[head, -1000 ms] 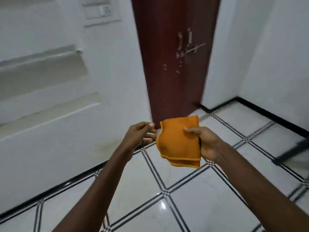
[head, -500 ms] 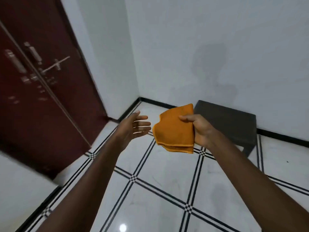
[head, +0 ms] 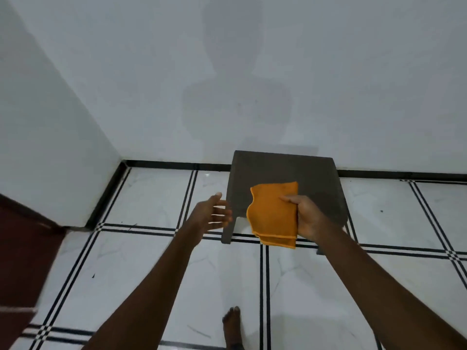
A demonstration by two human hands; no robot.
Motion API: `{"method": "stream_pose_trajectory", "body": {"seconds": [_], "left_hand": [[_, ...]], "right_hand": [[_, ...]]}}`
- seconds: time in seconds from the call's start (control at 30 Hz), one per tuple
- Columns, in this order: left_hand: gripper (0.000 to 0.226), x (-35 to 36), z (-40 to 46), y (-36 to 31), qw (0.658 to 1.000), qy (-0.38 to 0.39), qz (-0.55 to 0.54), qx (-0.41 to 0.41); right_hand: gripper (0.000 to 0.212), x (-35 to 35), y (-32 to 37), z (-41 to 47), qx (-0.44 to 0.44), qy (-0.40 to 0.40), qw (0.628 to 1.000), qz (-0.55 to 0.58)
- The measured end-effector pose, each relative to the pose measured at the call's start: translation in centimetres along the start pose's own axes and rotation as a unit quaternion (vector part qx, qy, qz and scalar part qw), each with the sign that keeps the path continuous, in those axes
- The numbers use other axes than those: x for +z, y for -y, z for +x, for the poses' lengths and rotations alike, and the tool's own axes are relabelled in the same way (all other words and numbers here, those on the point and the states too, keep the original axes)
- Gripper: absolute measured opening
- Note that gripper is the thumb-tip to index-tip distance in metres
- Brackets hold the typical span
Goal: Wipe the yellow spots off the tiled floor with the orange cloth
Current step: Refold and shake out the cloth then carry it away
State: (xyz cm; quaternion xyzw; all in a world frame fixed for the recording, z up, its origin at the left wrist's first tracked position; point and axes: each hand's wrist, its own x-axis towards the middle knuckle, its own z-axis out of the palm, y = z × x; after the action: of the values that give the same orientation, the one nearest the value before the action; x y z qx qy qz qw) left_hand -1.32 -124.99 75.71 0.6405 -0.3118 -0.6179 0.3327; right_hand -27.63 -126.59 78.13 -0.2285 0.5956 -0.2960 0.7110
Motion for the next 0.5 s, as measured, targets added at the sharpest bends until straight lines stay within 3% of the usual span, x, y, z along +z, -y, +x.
{"method": "stream_pose_trajectory", "body": {"seconds": [0.27,0.5], "left_hand": [[0.046,4.4,26.5,1.2,0.996,-0.003,0.038,-0.078],[0.038,8.7,41.7,6.5,0.995,0.002,0.016,-0.1]], "right_hand": [[0.064,-4.7,2.4,26.2,0.085,-0.036,0.995,0.042],[0.054,-8.3,1.2,43.7,0.084,-0.021,0.996,0.029]]}}
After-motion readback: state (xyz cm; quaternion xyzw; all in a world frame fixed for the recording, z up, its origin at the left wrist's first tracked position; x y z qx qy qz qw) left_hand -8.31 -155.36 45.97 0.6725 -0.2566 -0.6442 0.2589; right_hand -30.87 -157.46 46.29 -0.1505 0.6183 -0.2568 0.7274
